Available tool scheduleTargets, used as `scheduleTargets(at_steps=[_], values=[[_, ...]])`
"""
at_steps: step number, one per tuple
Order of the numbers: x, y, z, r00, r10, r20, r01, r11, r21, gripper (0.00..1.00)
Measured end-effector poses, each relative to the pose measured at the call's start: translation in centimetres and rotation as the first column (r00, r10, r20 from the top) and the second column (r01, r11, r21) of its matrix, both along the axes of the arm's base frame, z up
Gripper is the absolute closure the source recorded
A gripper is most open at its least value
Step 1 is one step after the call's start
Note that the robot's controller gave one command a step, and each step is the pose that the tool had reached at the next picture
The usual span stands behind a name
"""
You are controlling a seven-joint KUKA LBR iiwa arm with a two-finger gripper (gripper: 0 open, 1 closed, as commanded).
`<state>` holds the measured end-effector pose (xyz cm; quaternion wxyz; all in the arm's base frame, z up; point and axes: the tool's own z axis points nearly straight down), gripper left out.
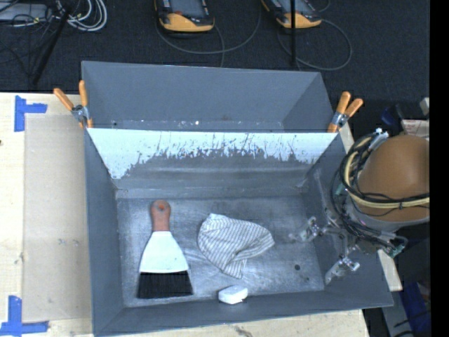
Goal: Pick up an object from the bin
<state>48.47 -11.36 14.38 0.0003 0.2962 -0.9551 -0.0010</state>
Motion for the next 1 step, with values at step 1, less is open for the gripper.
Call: scheduleTargets(at_steps=[1], values=[[1.79, 7.04, -6.19, 0.994, 0.113, -0.002, -0.113, 0.994, 0.0, 1.0]])
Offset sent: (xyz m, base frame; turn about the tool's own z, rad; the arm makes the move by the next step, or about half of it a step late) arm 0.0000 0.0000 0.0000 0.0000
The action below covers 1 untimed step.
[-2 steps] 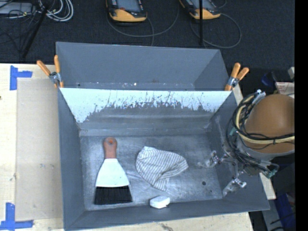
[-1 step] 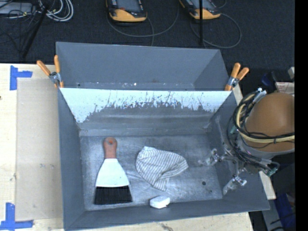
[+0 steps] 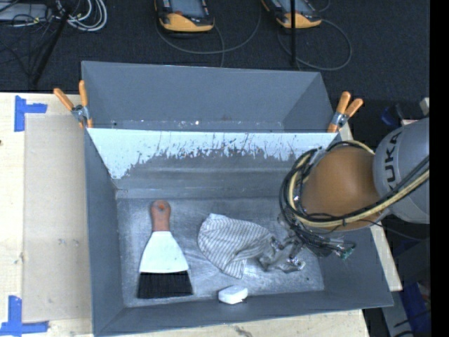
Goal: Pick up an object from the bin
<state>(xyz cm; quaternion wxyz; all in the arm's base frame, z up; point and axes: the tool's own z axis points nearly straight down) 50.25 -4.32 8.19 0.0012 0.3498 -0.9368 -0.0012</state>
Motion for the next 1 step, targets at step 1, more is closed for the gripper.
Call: scheduleTargets(at_steps=[1], values=[[0.0, 0.0, 0.0, 1.0, 0.001, 0.0, -0.001, 1.0, 0.0, 0.0]])
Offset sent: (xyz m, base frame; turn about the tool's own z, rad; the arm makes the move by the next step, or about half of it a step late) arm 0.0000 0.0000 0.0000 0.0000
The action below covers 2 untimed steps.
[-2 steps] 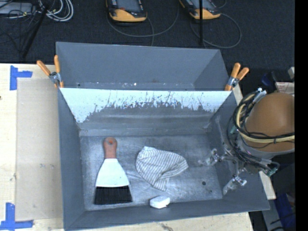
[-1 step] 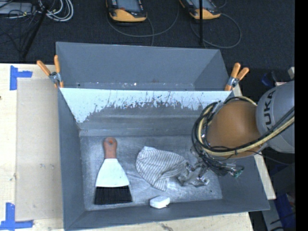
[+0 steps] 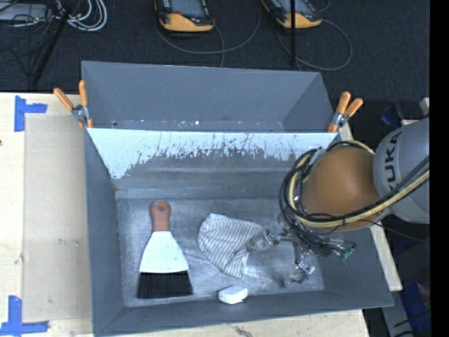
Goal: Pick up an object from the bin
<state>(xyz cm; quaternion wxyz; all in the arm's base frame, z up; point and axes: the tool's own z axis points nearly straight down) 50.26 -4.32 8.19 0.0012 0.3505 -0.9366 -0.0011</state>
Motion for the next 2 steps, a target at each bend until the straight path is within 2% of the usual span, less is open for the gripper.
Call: scheduleTargets(at_steps=[1, 2], values=[[0.01, 0.01, 0.0, 1.0, 0.002, 0.0, -0.002, 1.0, 0.0, 1.0], [0.01, 0.01, 0.0, 1.0, 0.003, 0.0, -0.003, 1.0, 0.0, 0.0]])
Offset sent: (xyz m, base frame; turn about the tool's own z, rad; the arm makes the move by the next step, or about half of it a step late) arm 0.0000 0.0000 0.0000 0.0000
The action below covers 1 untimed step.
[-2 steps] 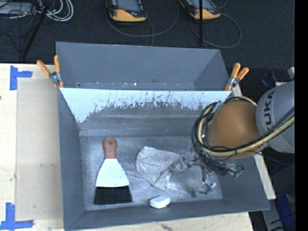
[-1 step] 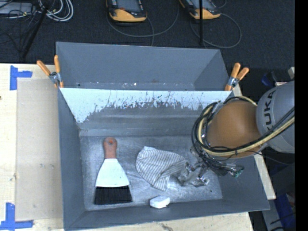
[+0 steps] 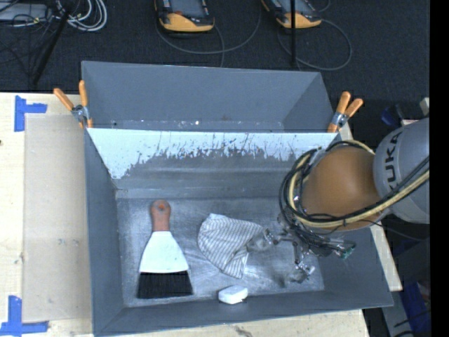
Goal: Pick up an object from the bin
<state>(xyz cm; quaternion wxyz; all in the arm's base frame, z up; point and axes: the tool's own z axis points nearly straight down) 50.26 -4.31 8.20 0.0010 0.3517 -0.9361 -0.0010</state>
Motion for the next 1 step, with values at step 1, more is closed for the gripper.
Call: scheduleTargets(at_steps=[1], values=[[0.0, 0.0, 0.0, 1.0, 0.0, 0.0, 0.0, 1.0, 0.0, 0.0]])
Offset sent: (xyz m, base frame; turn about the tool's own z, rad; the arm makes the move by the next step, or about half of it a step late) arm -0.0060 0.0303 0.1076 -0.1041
